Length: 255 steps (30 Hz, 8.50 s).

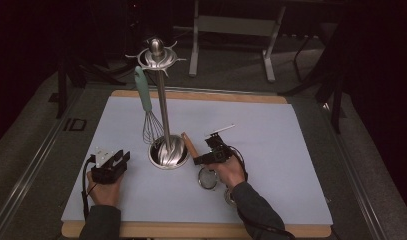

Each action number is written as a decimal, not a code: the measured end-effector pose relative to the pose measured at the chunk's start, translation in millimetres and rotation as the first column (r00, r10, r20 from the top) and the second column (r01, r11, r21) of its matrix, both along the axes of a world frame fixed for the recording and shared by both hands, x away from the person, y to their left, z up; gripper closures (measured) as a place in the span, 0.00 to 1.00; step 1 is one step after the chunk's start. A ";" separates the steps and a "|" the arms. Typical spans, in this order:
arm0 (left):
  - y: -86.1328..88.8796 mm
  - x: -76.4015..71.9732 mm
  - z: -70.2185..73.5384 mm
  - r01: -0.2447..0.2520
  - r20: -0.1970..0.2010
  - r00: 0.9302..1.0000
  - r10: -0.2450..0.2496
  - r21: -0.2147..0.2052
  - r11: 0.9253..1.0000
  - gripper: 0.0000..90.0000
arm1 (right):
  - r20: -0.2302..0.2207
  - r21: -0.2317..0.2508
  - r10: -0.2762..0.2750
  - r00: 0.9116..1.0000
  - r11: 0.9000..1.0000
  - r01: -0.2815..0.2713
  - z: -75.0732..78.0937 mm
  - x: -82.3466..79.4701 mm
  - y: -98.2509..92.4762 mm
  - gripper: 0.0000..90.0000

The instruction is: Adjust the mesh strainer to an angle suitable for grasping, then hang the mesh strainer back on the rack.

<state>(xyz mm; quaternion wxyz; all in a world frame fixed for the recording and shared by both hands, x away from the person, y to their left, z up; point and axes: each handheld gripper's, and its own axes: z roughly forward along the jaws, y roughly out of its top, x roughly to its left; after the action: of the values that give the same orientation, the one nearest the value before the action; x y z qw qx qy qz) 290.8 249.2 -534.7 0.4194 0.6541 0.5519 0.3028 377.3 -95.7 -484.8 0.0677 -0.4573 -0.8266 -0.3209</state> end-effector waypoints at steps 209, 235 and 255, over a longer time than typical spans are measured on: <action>-6.1 4.9 -4.0 0.037 -0.044 0.998 -0.035 0.045 0.998 0.77 | 0.575 0.223 0.229 0.786 0.880 -0.420 201.6 -26.7 -9.7 0.81; -6.0 4.9 -4.0 0.038 -0.043 0.998 -0.036 0.045 0.998 0.77 | 0.608 0.213 0.213 0.765 0.885 -0.415 224.7 -20.1 10.1 0.81; -5.9 4.9 -4.0 0.039 -0.043 0.998 -0.037 0.043 0.998 0.76 | 0.613 0.187 0.232 0.755 0.886 -0.425 225.8 -24.6 25.9 0.81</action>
<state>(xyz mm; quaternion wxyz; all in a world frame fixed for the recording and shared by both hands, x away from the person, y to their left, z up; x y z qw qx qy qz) 295.7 243.3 -538.7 0.3989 0.6797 0.5413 0.2930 352.7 -69.7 -258.9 -0.0565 -0.1675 -0.8136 -0.5539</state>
